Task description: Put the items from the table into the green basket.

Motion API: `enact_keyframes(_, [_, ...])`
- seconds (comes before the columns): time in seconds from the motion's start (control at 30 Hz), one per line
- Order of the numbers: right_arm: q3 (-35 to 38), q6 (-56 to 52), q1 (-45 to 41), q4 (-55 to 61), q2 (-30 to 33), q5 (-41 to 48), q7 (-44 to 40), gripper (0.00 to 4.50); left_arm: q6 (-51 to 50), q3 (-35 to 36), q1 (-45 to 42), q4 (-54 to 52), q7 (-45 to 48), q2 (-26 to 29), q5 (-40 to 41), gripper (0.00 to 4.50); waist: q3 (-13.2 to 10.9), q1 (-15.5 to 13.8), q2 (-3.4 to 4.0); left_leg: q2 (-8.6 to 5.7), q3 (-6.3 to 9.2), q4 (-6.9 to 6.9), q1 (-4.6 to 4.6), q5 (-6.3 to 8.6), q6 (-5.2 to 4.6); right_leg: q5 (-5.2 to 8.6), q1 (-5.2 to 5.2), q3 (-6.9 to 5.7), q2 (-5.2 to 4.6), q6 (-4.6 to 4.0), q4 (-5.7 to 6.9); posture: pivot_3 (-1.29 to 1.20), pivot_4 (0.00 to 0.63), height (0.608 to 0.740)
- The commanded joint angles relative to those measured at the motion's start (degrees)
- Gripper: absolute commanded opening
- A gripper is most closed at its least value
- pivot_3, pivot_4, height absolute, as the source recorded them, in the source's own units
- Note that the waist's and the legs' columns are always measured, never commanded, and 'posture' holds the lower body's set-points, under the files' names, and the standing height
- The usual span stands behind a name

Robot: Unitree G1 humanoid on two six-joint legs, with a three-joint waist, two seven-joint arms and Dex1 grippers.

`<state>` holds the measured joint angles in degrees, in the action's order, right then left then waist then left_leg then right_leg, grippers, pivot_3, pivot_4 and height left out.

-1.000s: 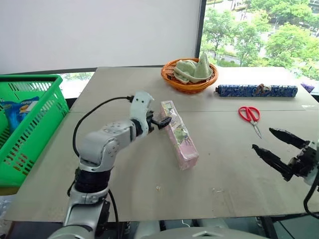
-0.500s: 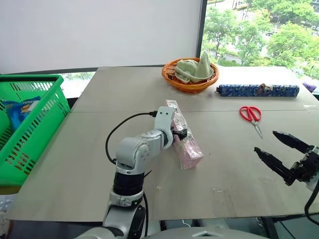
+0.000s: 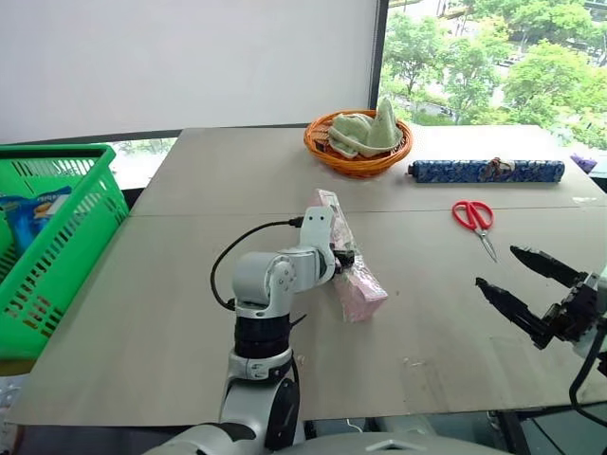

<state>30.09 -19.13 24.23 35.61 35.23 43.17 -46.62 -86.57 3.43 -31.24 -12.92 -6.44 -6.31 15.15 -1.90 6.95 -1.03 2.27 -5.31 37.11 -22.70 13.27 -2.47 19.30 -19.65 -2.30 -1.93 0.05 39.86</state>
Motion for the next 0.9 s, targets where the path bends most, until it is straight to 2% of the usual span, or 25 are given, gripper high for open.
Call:
enact_keyframes(0.03, [0.0, 1.36, -0.92, 1.95, -0.14, 0.19, 0.34, 4.5, -1.6, 0.29, -0.4, 0.37, -0.34, -0.05, -1.72, 1.4, 0.01, 0.0, 0.01, 0.0, 0.0, 0.0, 0.0, 0.0, 0.0, 0.0, 0.0, 0.0, 0.0, 0.0, 0.0, -0.29, 0.021, 0.74])
enact_keyframes(0.13, [-0.27, 1.42, -1.2, 1.9, -0.06, 0.13, 0.31, 4.5, -1.11, 0.41, -0.24, 0.06, 0.12, 0.15, -1.88, 0.22, 0.04, -0.01, 0.07, 0.0, 0.0, 0.0, 0.01, 0.0, 0.0, 0.0, 0.01, 0.0, -0.01, 0.0, 0.0, -0.29, 0.022, 0.74])
enact_keyframes(0.17, [-0.32, 1.42, -1.29, 1.84, -0.04, 0.13, 0.28, 4.5, -0.55, 0.33, -0.18, -0.18, 0.39, 0.35, -1.8, 0.04, 0.05, -0.01, 0.08, 0.0, 0.0, 0.0, 0.01, 0.0, 0.0, 0.0, 0.01, 0.0, -0.01, 0.01, 0.0, -0.29, 0.022, 0.74])
enact_keyframes(0.27, [-0.45, 1.58, -1.81, 1.7, -0.02, 0.79, -0.12, 4.5, 2.09, -1.13, -0.46, -1.08, 1.06, 2.6, -2.37, 0.04, 0.06, -0.02, 0.13, 0.0, 0.0, 0.0, 0.02, 0.0, 0.01, 0.0, 0.01, 0.0, -0.01, 0.0, 0.0, -0.28, 0.019, 0.74])
enact_keyframes(0.47, [-1.64, 0.26, -3.17, 0.93, 1.98, 1.63, -2.23, 4.5, 8.26, -8.12, -4.35, -1.64, 3.58, 15.39, -5.59, 0.04, -0.05, 0.3, 0.23, 0.0, 0.03, -0.04, 0.12, 0.03, 0.06, -0.02, 0.0, 0.15, 0.07, -0.05, 0.02, -0.25, 0.018, 0.74])
enact_keyframes(0.77, [-5.64, -1.26, -8.3, -5.38, 6.89, -0.83, -5.8, 4.5, 15.46, -7.31, -14.84, 1.49, 9.37, 30.07, -8.47, 0.04, -0.27, -1.7, -0.03, -0.06, 0.05, -0.14, -0.06, -0.11, 0.21, -0.04, -0.17, 0.22, 0.06, -0.07, -0.08, -0.13, 0.0, 0.74])
enact_keyframes(0.9, [-7.98, -3.78, -17.27, -6.64, 6.05, 4.24, -5.31, 4.5, 23.97, -5.31, -20.09, 6.12, 12.68, 42.73, -12.44, 0.04, -0.71, -2.15, -0.18, -0.06, 0.04, -0.27, -0.05, -0.16, 0.28, -0.04, -0.27, 0.22, 0.06, -0.09, -0.02, -0.09, 0.0, 0.74])
